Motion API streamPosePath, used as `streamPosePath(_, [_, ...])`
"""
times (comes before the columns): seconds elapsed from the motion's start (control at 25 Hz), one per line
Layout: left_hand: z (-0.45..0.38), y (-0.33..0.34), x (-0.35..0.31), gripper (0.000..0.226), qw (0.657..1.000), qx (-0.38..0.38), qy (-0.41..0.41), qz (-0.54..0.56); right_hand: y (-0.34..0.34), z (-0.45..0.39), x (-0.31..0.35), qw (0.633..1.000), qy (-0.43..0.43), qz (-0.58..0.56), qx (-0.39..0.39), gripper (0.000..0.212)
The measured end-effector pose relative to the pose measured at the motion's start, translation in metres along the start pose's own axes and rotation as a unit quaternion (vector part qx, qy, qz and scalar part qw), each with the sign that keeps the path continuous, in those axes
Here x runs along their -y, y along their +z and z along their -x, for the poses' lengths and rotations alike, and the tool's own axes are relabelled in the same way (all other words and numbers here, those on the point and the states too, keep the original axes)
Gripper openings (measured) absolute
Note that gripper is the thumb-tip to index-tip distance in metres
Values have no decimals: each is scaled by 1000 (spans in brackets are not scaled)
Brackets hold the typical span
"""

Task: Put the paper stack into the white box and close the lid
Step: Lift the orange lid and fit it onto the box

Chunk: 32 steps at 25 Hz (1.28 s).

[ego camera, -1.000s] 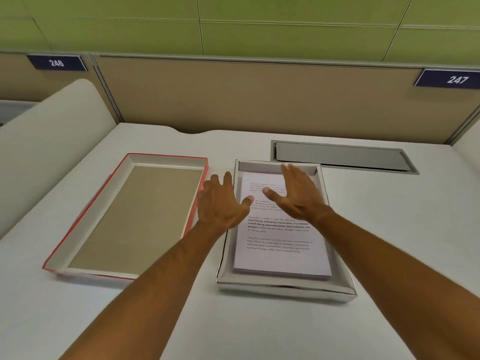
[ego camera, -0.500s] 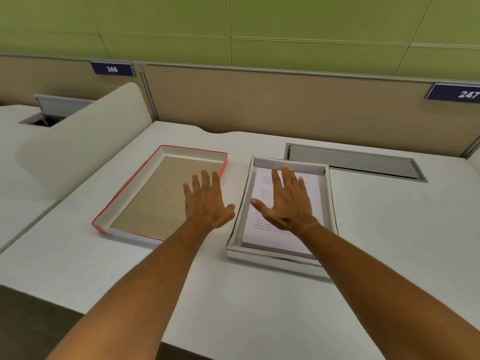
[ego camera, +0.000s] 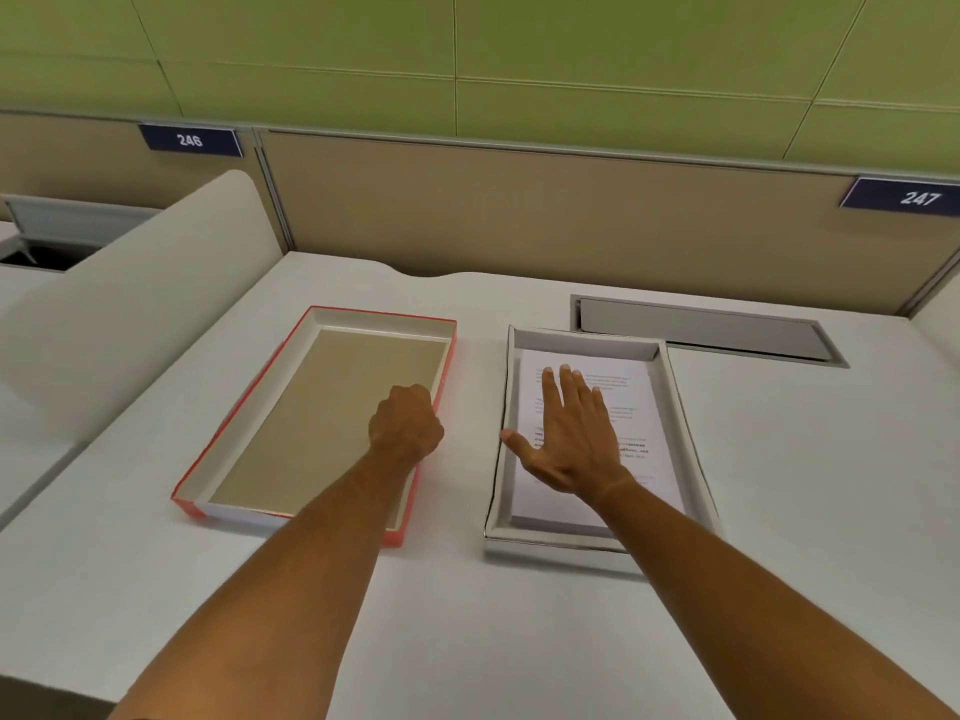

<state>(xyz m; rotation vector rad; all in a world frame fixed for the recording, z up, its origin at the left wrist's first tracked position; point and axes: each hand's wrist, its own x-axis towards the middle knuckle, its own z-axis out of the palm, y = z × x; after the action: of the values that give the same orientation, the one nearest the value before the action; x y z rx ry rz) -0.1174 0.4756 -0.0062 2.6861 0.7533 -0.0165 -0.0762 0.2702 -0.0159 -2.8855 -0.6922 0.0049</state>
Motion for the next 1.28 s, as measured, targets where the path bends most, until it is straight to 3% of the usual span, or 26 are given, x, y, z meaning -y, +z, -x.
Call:
streamPosePath(0.48, [-46, -5, 6, 18, 998, 38, 38, 38, 4, -24, 13, 997, 64, -31, 8, 96])
streamPosePath(0.64, [-53, -61, 0, 7, 987, -2, 48, 152, -10, -34, 16, 996, 53, -78, -3, 91])
streamPosePath(0.76, [-54, -117, -2, 6, 947, -19, 31, 320, -24, -44, 24, 983, 60, -170, -12, 84])
streamPosePath(0.92, [-41, -189, -2, 5, 854, 11, 20, 521, -41, -61, 40, 919, 81, -386, -12, 69])
streamPosePath(1.08, [-24, -228, 10, 5, 738, 53, -8, 673, -48, -77, 51, 797, 155, -579, 73, 32])
streamPosePath(1.12, [-22, -234, 14, 8, 717, 78, -13, 692, -48, -77, 52, 769, 163, -611, 98, 32])
streamPosePath(1.2, [-20, -240, 24, 15, 713, 114, -17, 692, -46, -76, 52, 720, 176, -658, 136, 35])
streamPosePath(1.28, [-19, -237, 34, 17, 715, 132, -28, 686, -44, -75, 50, 696, 179, -686, 118, 29])
